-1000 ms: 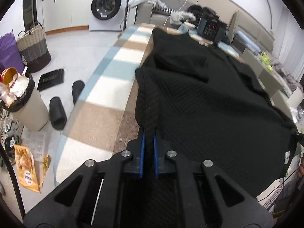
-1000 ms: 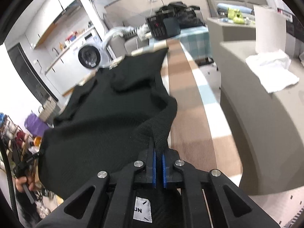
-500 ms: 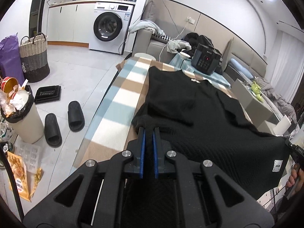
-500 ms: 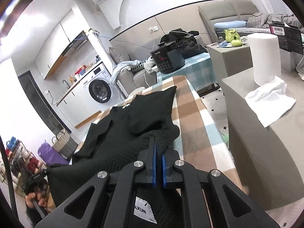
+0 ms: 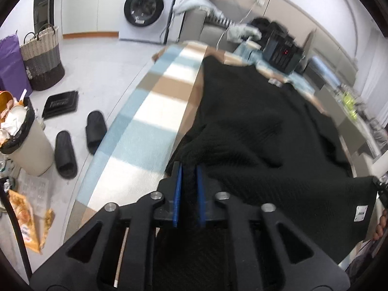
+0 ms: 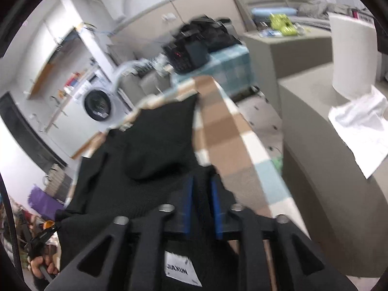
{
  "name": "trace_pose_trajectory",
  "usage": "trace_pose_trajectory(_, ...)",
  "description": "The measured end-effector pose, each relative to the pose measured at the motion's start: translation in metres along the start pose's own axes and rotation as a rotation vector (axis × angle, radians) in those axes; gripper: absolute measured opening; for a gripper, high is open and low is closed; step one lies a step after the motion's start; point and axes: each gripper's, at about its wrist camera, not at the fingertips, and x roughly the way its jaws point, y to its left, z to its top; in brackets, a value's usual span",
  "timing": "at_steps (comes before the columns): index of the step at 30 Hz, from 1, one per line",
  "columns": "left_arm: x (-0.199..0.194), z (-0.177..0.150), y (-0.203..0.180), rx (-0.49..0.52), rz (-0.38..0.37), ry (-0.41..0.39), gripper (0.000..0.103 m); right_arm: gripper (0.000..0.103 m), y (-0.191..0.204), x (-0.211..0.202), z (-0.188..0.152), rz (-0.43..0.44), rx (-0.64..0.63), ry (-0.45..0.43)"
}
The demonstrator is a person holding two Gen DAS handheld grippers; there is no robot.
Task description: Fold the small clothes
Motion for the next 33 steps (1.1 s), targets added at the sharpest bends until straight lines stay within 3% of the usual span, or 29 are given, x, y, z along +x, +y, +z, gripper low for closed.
trace_pose_trajectory(2,0.003,-0.006,0.001,0.013,0.033,0.01,0.037,0.047,-0.011,-0.001,-0.003,-0.006,0.007,0.001)
trace_pose_trajectory(3,0.004,-0.008,0.001,0.012,0.04,0.007,0.053,0.055,-0.015,0.0,-0.004,-0.008,0.007,0.004)
trace_pose_trajectory(4,0.004,-0.01,0.004,0.007,0.04,-0.001,0.063,0.056,-0.02,0.002,-0.006,-0.008,0.003,0.022)
trace_pose_trajectory(10,0.022,-0.009,0.009,-0.026,0.022,0.043,0.066,0.056,-0.02,0.029,-0.016,0.07,-0.023,0.123)
trace_pose_trajectory(18,0.042,0.006,-0.006,-0.006,-0.016,0.079,0.065,0.056,-0.011,0.045,-0.02,0.019,-0.065,0.159)
trace_pose_trajectory(23,0.029,-0.009,0.001,-0.011,-0.08,0.085,0.055,0.056,-0.017,0.036,-0.023,0.03,-0.062,0.159)
trace_pose_trajectory(24,0.025,-0.013,0.003,-0.008,-0.077,0.074,0.05,0.056,-0.018,0.035,-0.024,0.035,-0.061,0.159)
trace_pose_trajectory(25,0.024,-0.015,0.003,0.0,-0.076,0.064,0.033,0.056,-0.018,0.034,-0.026,0.039,-0.062,0.161)
trace_pose_trajectory(27,0.024,-0.018,0.002,0.007,-0.067,0.073,0.009,0.056,-0.019,0.036,-0.029,0.033,-0.064,0.169)
trace_pose_trajectory(30,0.01,-0.021,0.002,-0.01,-0.1,0.03,0.004,0.056,-0.018,0.031,-0.033,0.029,-0.069,0.17)
trace_pose_trajectory(32,-0.007,-0.024,0.002,-0.007,-0.108,-0.005,0.004,0.041,-0.018,0.025,-0.037,0.035,-0.073,0.163)
trace_pose_trajectory(33,-0.017,-0.025,0.003,-0.013,-0.117,-0.023,0.004,0.023,-0.018,0.022,-0.039,0.043,-0.082,0.161)
